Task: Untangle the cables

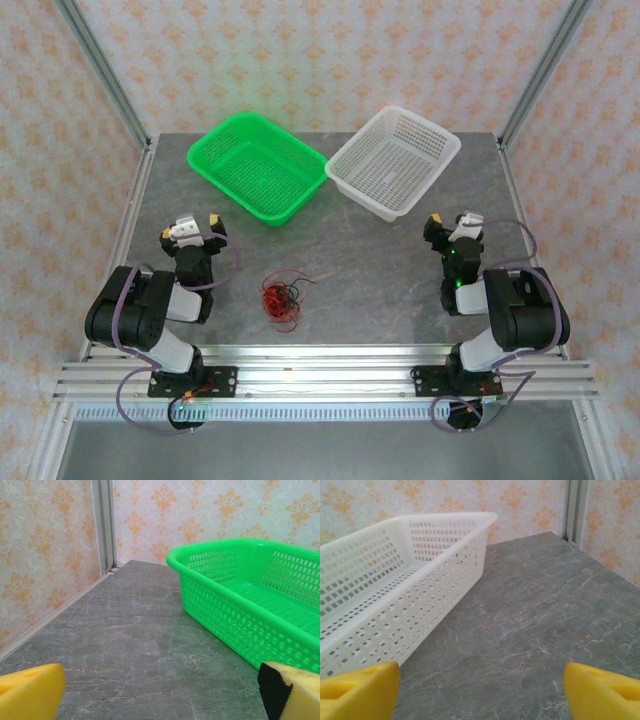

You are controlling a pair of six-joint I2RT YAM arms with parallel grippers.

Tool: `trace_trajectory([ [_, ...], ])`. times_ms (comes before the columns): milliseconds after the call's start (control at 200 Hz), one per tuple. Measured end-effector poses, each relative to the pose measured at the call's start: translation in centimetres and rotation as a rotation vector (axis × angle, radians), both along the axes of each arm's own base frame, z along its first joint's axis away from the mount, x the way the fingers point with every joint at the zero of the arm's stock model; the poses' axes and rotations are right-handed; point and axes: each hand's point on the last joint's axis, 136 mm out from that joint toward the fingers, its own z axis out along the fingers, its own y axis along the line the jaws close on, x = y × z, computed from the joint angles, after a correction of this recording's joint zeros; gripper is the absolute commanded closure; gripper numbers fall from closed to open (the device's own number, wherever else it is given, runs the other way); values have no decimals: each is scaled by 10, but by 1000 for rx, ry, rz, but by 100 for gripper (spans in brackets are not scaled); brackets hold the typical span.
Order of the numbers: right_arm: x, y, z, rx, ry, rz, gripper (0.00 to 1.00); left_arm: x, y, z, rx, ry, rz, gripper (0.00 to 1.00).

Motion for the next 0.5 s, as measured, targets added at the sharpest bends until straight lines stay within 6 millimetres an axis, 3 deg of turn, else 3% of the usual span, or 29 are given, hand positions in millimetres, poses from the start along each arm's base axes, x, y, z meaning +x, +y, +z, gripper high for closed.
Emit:
trace_trajectory([
  [70, 1, -4, 1, 4, 15, -15, 17, -2, 0, 4, 0, 8, 3, 10],
  [135, 6, -5, 8, 14, 26, -28, 19, -4, 4, 21, -8, -19, 23, 13],
  [275, 26, -6, 41, 67, 27, -45, 19, 7, 12, 91, -108, -120, 85, 21],
  [365, 28, -4, 59, 118, 38, -52, 18, 20, 12, 128, -207, -145, 94, 22],
  [420, 28, -1, 69, 147, 63, -53, 17, 27, 8, 141, -274, -126, 86, 22],
  [500, 26, 11, 81, 183, 116, -35, 15, 33, -3, 143, -363, -46, 55, 23],
])
